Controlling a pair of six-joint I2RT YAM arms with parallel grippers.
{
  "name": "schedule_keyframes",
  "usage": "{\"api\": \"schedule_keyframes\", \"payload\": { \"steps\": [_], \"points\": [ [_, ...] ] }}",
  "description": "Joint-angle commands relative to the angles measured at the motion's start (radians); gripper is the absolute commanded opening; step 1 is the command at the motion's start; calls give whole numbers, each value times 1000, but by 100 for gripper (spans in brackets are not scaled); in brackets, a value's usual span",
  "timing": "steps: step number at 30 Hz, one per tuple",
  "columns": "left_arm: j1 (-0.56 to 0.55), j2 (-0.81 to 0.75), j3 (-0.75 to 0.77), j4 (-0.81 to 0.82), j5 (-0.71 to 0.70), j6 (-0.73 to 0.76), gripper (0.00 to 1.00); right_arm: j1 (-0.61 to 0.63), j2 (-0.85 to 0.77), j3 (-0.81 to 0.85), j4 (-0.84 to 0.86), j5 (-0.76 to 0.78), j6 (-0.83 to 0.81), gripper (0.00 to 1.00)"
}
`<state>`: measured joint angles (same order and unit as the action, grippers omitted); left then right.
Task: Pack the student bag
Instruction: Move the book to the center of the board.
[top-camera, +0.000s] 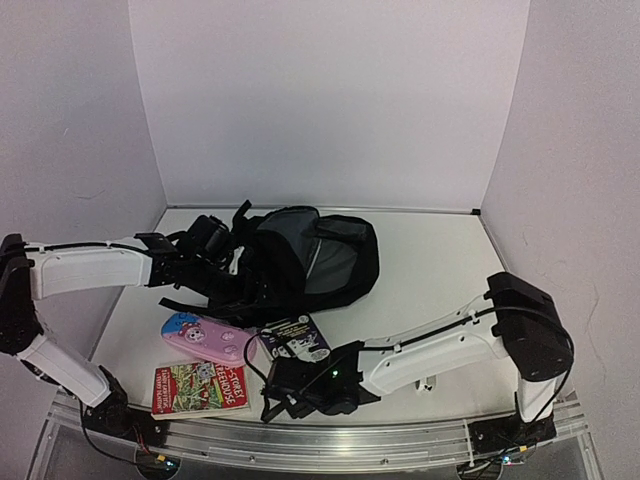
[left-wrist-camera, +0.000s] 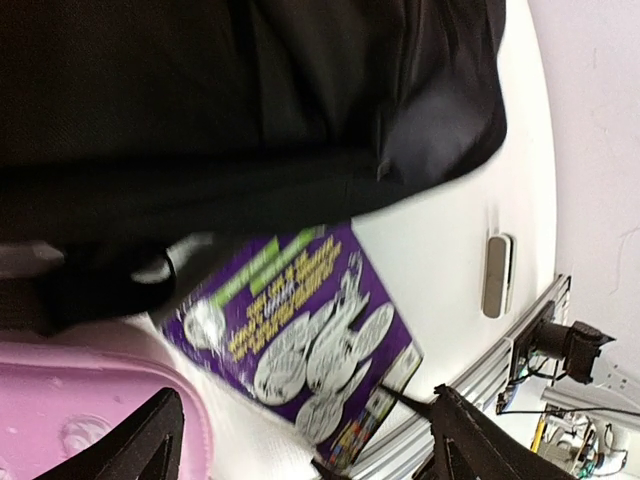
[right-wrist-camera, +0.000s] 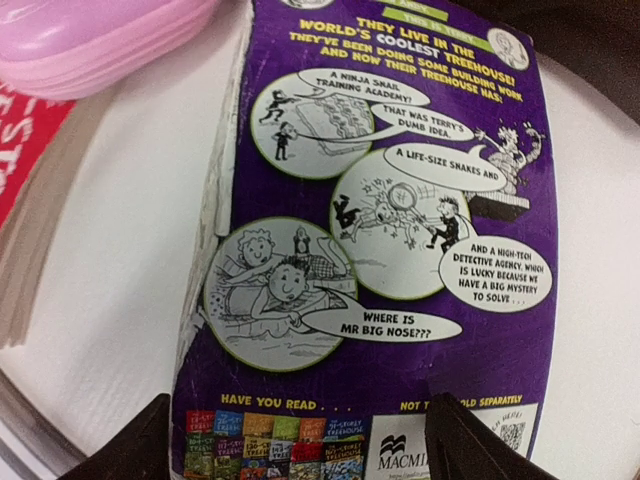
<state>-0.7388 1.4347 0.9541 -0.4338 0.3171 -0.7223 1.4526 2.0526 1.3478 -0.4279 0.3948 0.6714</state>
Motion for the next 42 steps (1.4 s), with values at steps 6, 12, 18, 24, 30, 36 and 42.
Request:
{"api": "schedule_keyframes", "payload": {
  "steps": [6,12,18,24,30,36,42],
  "points": [
    [-73,81,28,107,15,-130,84,-95,-71,-96,-44,-11,39,74],
    [-82,112,-25,226,87,-206,80,-141,-201,-115,0,-86,5,94],
    [-104,153,-33,247,115,-230,68,-288,-380,-213,72,-249,-66,98],
    [-109,201,-43,216,118,-241,68,-441,-403,-277,184,-454,-132,94],
    [-110,261,-50,260,147,-258,69,-546,-339,-299,292,-649,-164,82],
    [-109,324,-29,286,169,-244,67,-582,-257,-297,354,-751,-169,74],
    [-109,379,-11,310,188,-240,64,-596,-209,-313,376,-738,-166,73]
  ]
}}
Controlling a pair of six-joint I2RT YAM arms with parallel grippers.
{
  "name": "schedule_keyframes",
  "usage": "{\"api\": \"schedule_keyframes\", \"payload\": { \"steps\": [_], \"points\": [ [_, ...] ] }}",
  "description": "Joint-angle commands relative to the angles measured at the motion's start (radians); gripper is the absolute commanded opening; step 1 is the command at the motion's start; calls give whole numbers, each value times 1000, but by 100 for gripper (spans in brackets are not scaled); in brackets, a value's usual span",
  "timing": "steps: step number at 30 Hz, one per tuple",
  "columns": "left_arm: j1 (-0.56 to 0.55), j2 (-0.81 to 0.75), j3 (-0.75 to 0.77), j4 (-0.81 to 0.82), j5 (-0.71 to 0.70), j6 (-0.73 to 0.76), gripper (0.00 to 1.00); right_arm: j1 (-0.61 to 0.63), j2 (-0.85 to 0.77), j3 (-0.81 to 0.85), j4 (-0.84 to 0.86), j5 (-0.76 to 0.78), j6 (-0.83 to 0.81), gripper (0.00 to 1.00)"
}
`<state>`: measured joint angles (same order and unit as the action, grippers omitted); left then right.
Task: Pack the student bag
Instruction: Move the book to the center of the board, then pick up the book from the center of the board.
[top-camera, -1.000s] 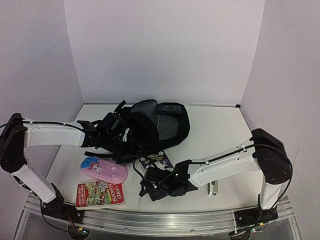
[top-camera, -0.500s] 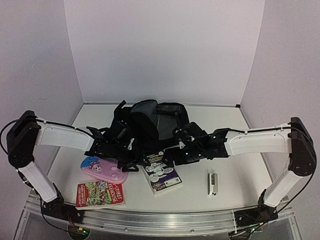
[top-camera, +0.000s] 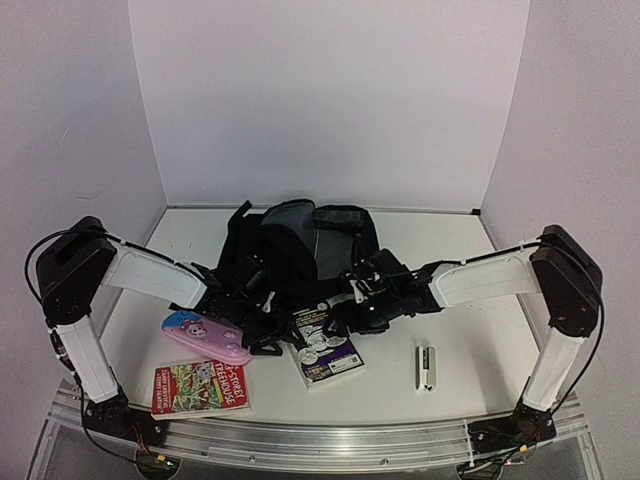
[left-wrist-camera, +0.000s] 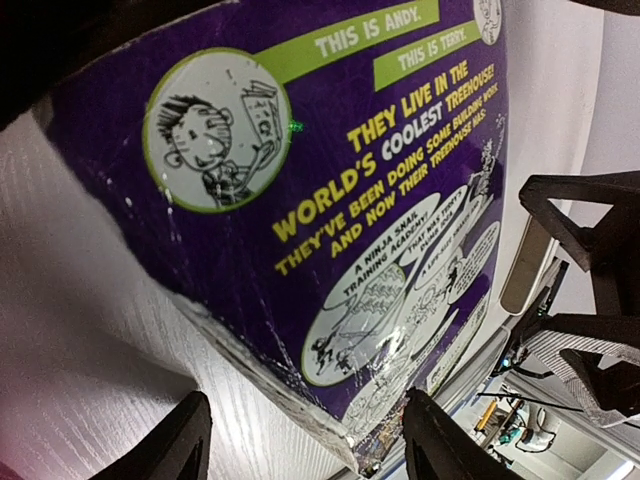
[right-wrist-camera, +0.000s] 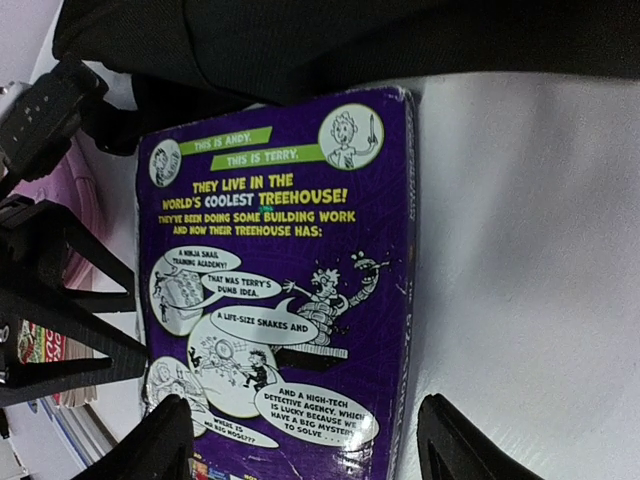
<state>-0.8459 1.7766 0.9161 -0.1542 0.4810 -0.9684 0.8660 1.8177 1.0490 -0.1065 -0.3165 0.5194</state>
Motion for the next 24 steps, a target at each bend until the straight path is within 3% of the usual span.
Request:
{"api": "schedule_keyframes", "payload": {
  "steps": [1,11,24],
  "points": [
    [-2,44,29,33,25,5,63,-11,33,-18,59,-27,-13,73],
    [-3,61,23,96,39,-12,58,-15,68,-66,166,-164,1,67],
    [-11,-99,-32,301,-22,-52,47,-15,49,-122,241,-228,65,62]
  ]
}}
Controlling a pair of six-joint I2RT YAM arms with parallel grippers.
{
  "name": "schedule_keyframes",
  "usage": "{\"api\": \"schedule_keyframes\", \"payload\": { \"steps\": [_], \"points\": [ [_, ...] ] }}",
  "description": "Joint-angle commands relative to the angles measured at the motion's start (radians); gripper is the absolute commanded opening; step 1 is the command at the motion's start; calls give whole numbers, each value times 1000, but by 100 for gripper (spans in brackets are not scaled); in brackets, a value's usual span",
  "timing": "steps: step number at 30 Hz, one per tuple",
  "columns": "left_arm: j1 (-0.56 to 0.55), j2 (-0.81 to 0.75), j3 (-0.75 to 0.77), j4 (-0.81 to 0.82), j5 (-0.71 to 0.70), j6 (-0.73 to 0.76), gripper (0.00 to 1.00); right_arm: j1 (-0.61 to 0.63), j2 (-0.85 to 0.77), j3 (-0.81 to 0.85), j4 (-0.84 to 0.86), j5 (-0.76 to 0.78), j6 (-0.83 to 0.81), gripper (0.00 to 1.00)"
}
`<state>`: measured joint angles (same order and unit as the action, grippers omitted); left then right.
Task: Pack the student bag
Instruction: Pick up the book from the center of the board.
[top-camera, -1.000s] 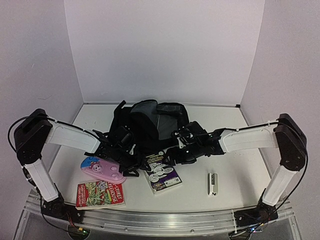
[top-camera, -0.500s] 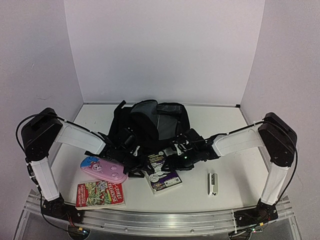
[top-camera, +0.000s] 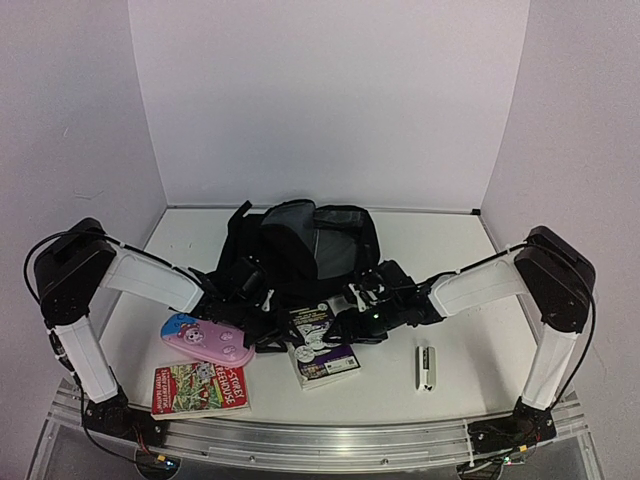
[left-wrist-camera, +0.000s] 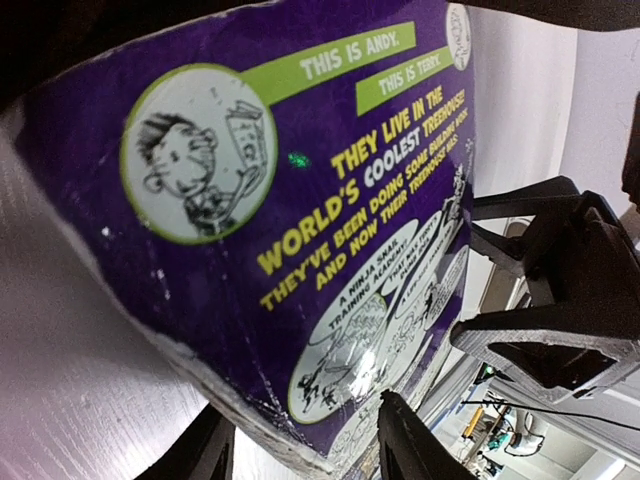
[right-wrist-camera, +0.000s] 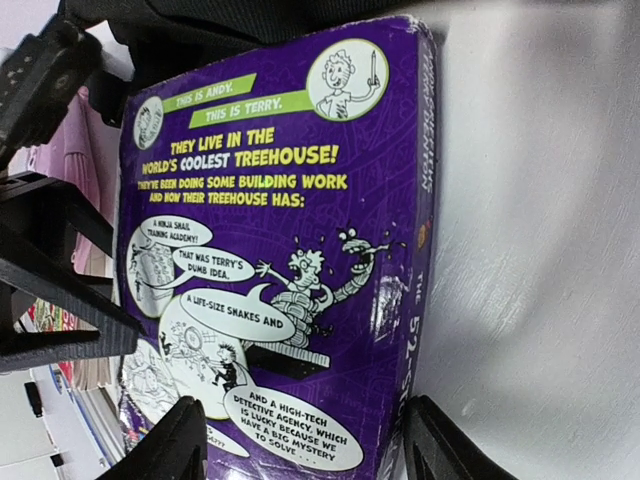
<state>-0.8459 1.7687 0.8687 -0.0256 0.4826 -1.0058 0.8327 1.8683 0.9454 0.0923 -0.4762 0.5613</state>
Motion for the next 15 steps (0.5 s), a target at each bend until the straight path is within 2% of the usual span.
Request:
{"api": "schedule_keyframes", "payload": {
  "steps": [1,5,13,15],
  "points": [
    [-12,-93,14,171,-27,-16,46,18,-1,-19,45,-69,25,62],
    [-13,-82,-3,191,-18,-30,40,18,2,-19,52,-70,31,62],
    [-14,-42,-11,210,-7,-44,18,18,-1,-29,76,-81,51,61],
    [-14,-38,-11,214,-12,-36,9,18,-5,-35,82,-82,56,61]
  ]
}}
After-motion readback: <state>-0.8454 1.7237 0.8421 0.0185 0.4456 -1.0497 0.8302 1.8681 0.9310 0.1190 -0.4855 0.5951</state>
